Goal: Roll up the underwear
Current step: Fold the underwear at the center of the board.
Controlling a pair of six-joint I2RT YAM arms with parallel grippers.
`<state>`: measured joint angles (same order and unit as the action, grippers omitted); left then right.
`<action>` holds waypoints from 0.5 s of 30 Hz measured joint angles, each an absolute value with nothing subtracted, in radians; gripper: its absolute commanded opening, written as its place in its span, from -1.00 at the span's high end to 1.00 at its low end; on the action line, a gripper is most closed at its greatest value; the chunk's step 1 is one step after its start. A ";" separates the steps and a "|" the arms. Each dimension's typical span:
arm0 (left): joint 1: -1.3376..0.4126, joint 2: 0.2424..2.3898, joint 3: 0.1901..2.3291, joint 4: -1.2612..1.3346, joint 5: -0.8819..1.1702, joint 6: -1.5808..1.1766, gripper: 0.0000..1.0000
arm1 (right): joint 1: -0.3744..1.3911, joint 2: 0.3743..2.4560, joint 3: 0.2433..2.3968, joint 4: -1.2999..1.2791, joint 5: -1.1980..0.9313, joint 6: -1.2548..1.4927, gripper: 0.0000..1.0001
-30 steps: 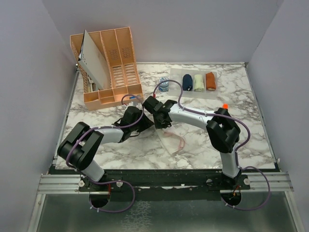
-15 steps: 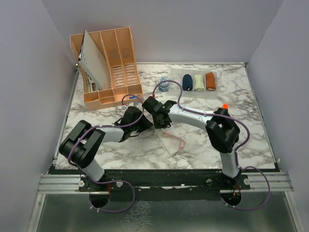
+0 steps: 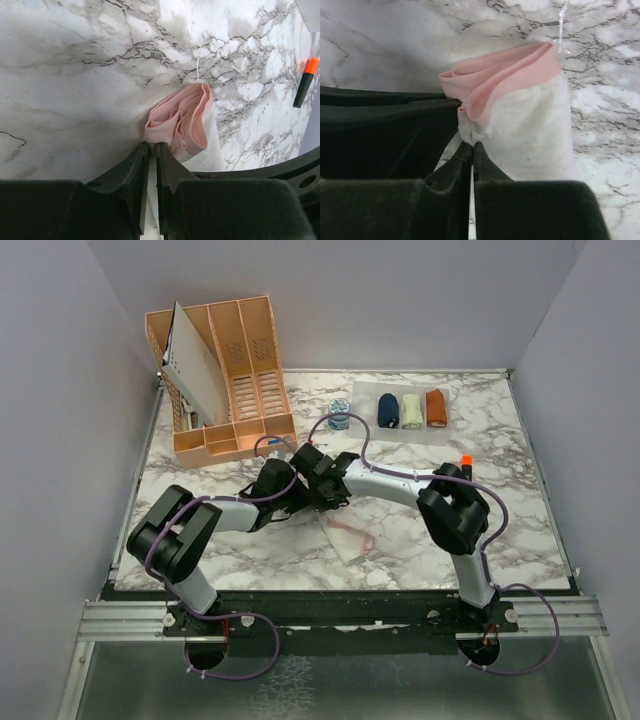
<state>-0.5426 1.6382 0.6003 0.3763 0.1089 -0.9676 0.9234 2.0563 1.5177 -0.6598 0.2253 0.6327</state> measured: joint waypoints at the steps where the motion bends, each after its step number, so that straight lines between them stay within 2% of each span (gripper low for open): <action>1: -0.542 1.638 0.600 0.376 0.109 -0.968 0.65 | 0.923 2.057 1.518 -0.655 0.219 0.632 0.79; 5: -0.542 1.638 0.600 0.376 0.109 -0.968 0.67 | 0.924 2.057 1.518 -0.639 0.204 0.627 0.62; 7: -0.542 1.638 0.600 0.374 0.109 -0.968 0.67 | 0.924 2.057 1.517 -0.635 0.197 0.626 0.39; 11: -0.542 1.628 0.600 0.358 0.104 -0.968 0.63 | 0.923 2.033 1.477 -0.607 0.178 0.607 0.29; 15: -0.542 1.590 0.599 0.300 0.083 -0.963 0.49 | 0.925 1.930 1.393 -0.553 0.118 0.588 0.24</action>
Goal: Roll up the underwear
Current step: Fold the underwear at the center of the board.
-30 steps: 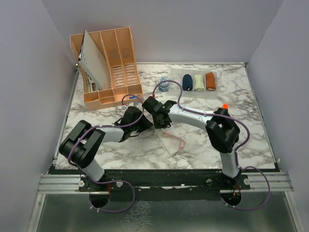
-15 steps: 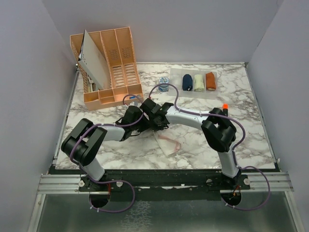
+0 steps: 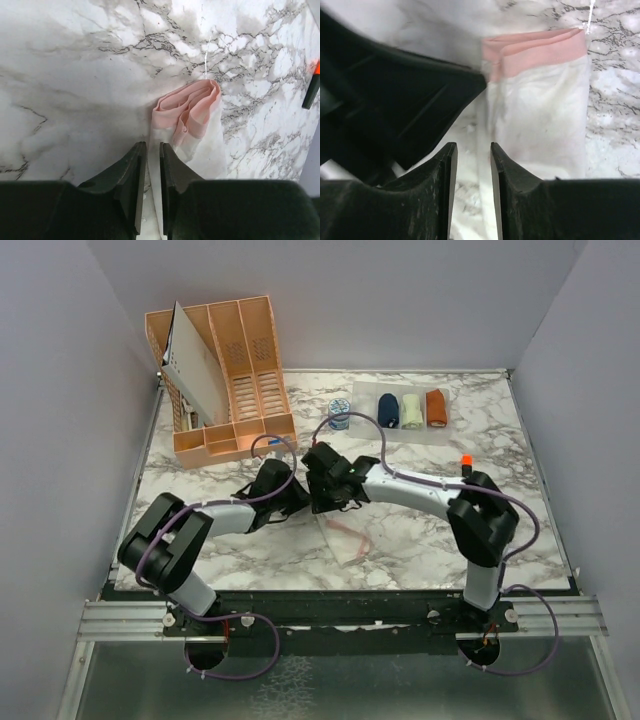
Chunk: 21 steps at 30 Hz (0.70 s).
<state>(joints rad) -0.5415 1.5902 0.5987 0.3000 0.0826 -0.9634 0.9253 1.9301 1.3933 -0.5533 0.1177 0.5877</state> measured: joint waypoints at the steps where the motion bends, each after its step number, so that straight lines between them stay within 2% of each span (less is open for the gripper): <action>1: -0.542 1.578 0.599 0.284 0.076 -0.961 0.44 | 0.926 1.901 1.377 -0.538 0.107 0.583 0.20; 5: -0.542 1.504 0.599 0.201 0.035 -0.955 0.15 | 0.925 1.732 1.302 -0.466 0.080 0.574 0.21; 11: -0.542 1.370 0.588 0.158 0.006 -0.949 -0.34 | 0.883 1.565 1.157 -0.376 0.081 0.582 0.40; 15: -0.542 1.331 0.578 0.202 0.028 -0.936 -0.41 | 0.834 1.548 1.040 -0.334 0.071 0.596 0.44; 21: -0.542 1.462 0.650 0.187 0.061 -0.905 -0.37 | 0.808 1.568 0.993 -0.299 0.026 0.601 0.60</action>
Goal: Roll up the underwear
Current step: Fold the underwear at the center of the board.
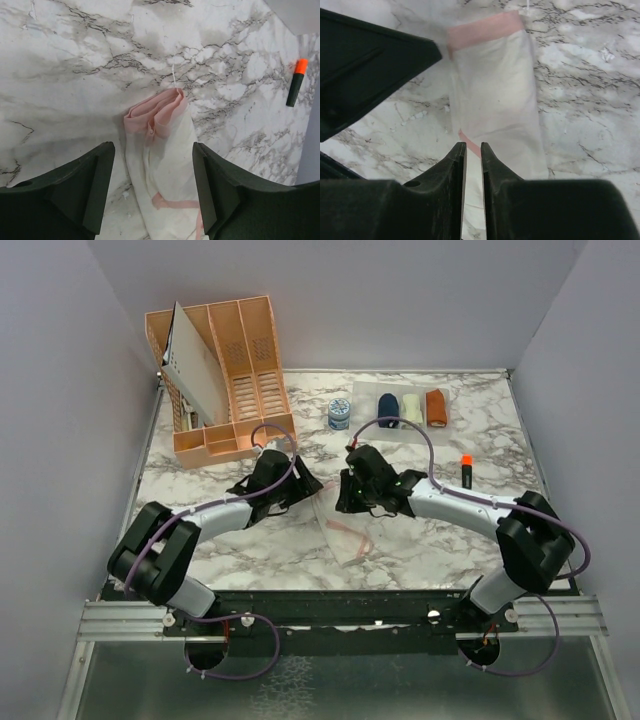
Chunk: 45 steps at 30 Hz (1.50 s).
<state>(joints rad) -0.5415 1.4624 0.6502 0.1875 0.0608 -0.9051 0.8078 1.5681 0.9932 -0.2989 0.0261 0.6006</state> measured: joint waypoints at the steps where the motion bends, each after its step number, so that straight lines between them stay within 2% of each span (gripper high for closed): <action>1: -0.542 1.479 0.657 0.186 0.062 -0.902 -0.37 | 0.808 1.573 0.993 -0.287 0.015 0.601 0.60; 11: -0.542 1.591 0.691 0.204 0.107 -0.892 -0.28 | 0.803 1.662 1.016 -0.247 -0.048 0.547 0.67; 14: -0.542 1.621 0.697 0.237 0.129 -0.893 -0.16 | 0.803 1.674 1.016 -0.248 -0.051 0.537 0.67; 19: -0.543 1.642 0.710 0.230 0.130 -0.890 0.23 | 0.803 1.676 1.015 -0.247 -0.058 0.525 0.67; 22: -0.543 1.652 0.722 0.199 0.108 -0.883 0.35 | 0.803 1.692 1.015 -0.237 -0.086 0.511 0.69; 26: -0.543 1.661 0.731 0.184 0.095 -0.871 0.53 | 0.803 1.747 1.008 -0.220 -0.131 0.474 0.93; 29: -0.543 1.680 0.743 0.187 0.092 -0.868 0.60 | 0.798 1.773 0.995 -0.205 -0.173 0.448 0.99; 32: -0.543 1.694 0.754 0.192 0.092 -0.866 0.67 | 0.794 1.771 0.973 -0.171 -0.212 0.431 0.99; 37: -0.543 1.699 0.759 0.193 0.091 -0.865 0.70 | 0.793 1.731 0.925 -0.141 -0.250 0.424 0.79; 45: -0.543 1.699 0.759 0.193 0.090 -0.863 0.76 | 0.793 1.485 0.890 -0.209 -0.204 0.445 0.72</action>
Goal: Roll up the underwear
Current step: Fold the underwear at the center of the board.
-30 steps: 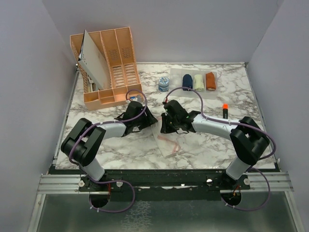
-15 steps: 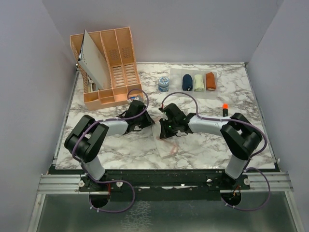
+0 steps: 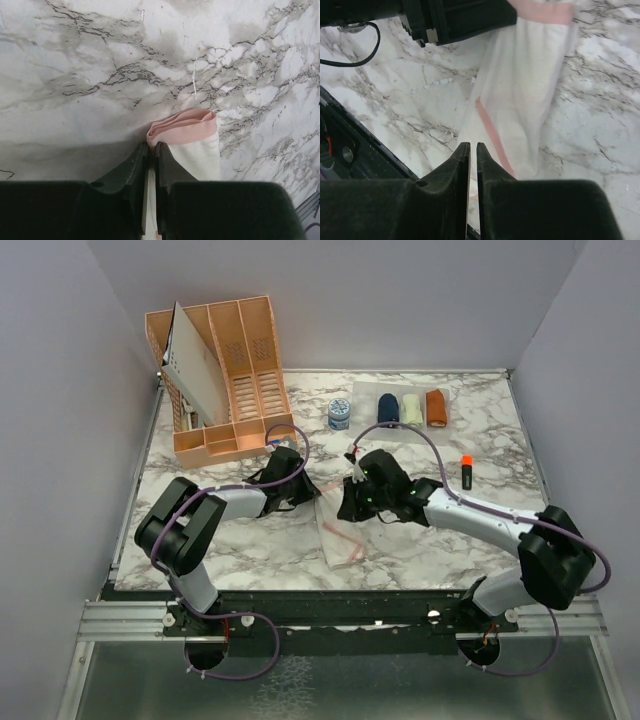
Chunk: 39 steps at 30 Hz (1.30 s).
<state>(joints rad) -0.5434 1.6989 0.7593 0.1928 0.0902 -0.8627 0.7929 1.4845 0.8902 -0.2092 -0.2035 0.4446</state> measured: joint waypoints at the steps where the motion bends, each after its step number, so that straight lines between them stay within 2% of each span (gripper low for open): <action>1: -0.543 1.699 0.759 0.193 0.091 -0.862 0.76 | 0.793 1.455 0.890 -0.220 -0.176 0.449 0.72; 8: -0.543 1.699 0.759 0.193 0.091 -0.861 0.77 | 0.793 1.443 0.812 -0.270 -0.090 0.489 0.69; 10: -0.543 1.699 0.759 0.193 0.091 -0.859 0.78 | 0.793 1.462 0.774 -0.277 -0.094 0.499 0.34; 14: -0.545 1.698 0.759 0.193 0.090 -0.855 0.78 | 0.793 1.474 0.742 -0.277 -0.108 0.505 0.24; 28: -0.545 1.698 0.761 0.190 0.091 -0.852 0.80 | 0.843 1.446 0.759 -0.258 -0.090 0.371 0.23; 39: -0.545 1.698 0.765 0.184 0.091 -0.851 0.82 | 0.933 1.539 0.804 -0.269 0.064 0.302 0.27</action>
